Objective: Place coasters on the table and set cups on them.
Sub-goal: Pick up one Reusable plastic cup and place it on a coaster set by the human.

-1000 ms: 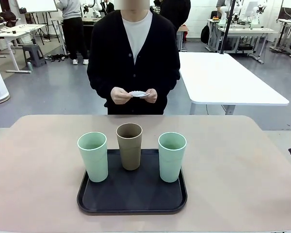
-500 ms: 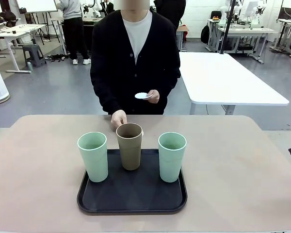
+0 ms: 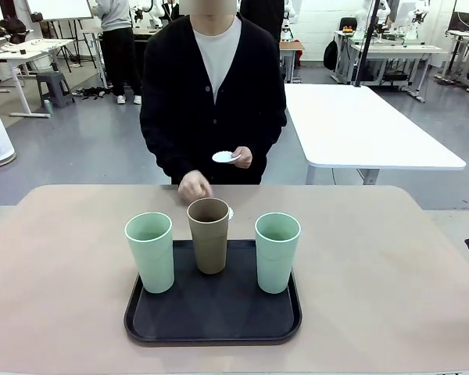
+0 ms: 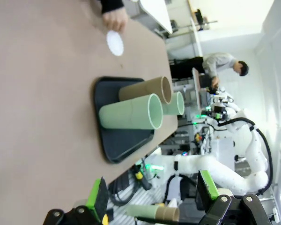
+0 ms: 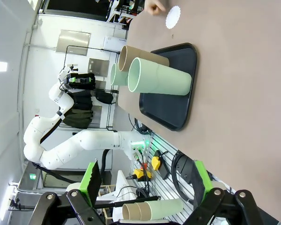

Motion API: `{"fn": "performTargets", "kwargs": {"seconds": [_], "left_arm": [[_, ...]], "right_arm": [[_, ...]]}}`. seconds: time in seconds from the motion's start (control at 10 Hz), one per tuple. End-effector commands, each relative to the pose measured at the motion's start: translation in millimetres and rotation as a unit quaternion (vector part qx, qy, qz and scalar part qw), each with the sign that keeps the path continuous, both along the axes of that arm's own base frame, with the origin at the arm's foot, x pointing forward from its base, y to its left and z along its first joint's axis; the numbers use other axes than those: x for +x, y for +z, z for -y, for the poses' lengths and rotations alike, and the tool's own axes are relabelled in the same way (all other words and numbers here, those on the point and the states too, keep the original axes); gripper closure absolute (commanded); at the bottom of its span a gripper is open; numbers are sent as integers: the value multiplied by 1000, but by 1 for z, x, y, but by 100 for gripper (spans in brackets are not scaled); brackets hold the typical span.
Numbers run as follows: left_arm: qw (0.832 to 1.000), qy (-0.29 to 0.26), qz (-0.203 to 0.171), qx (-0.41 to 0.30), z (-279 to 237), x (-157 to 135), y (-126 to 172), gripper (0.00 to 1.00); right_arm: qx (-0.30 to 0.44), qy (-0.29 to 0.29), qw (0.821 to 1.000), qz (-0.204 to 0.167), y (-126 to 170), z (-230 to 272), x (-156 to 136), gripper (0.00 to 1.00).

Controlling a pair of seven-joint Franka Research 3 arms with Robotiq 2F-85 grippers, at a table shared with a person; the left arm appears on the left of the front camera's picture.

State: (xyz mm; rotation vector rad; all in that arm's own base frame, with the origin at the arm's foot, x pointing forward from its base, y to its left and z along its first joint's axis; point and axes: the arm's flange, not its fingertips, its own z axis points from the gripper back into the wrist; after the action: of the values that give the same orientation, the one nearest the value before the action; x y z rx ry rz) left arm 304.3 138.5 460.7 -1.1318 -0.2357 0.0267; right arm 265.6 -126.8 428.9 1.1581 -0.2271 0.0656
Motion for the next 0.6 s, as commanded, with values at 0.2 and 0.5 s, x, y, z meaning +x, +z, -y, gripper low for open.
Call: {"fn": "performTargets", "kwargs": {"seconds": [0.2,0.5], "left_arm": [[985,-120,106,62,4,6,22,0],[930,-216,166,247,53,49,54,0]], "right_arm": [[4,1,1000,0,0,0,0,0],[4,1,1000,0,0,0,0,0]]}}
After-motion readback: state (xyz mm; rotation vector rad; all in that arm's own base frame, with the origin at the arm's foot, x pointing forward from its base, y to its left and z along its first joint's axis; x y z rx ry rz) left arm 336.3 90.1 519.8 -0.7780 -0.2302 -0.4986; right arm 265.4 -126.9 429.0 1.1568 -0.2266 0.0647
